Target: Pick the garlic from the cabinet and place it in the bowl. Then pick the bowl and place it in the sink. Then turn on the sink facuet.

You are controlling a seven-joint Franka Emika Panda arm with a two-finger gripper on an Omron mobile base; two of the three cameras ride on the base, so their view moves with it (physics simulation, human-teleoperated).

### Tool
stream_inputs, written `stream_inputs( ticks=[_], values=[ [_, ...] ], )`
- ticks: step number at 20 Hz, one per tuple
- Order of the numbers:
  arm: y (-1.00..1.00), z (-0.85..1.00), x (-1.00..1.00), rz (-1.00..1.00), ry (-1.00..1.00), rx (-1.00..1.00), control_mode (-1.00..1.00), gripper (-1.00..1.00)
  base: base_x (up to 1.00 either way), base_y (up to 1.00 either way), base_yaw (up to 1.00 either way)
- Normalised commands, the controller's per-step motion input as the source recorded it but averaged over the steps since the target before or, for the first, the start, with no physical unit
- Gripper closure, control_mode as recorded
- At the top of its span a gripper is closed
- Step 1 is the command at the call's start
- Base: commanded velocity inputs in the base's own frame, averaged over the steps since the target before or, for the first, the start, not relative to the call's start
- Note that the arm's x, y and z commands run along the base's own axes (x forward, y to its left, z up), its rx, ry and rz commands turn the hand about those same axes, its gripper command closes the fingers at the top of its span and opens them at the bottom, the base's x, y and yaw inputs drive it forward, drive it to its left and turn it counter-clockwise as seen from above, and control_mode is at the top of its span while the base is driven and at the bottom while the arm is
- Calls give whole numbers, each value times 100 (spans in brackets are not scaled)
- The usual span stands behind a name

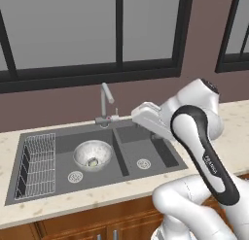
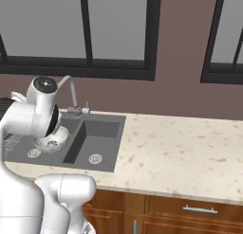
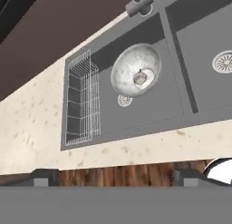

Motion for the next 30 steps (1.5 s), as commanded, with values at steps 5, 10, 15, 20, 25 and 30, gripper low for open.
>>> stream_inputs(
  ticks=[5, 10, 15, 20, 25, 30],
  values=[
    [-68, -39, 55, -32, 9, 57, -100, -100, 0, 0, 0],
    [-10, -17, 71, -34, 14, 63, -100, -100, 0, 0, 0],
    [0, -15, 89, -21, 33, 64, -100, -100, 0, 0, 0],
    [-3, -3, 93, -5, 37, 71, -100, -100, 0, 0, 0],
    [0, -19, 86, -1, 35, 52, -100, -100, 0, 0, 0],
    [-4, -38, 92, 0, 25, 26, -100, -100, 0, 0, 0]
  ],
)
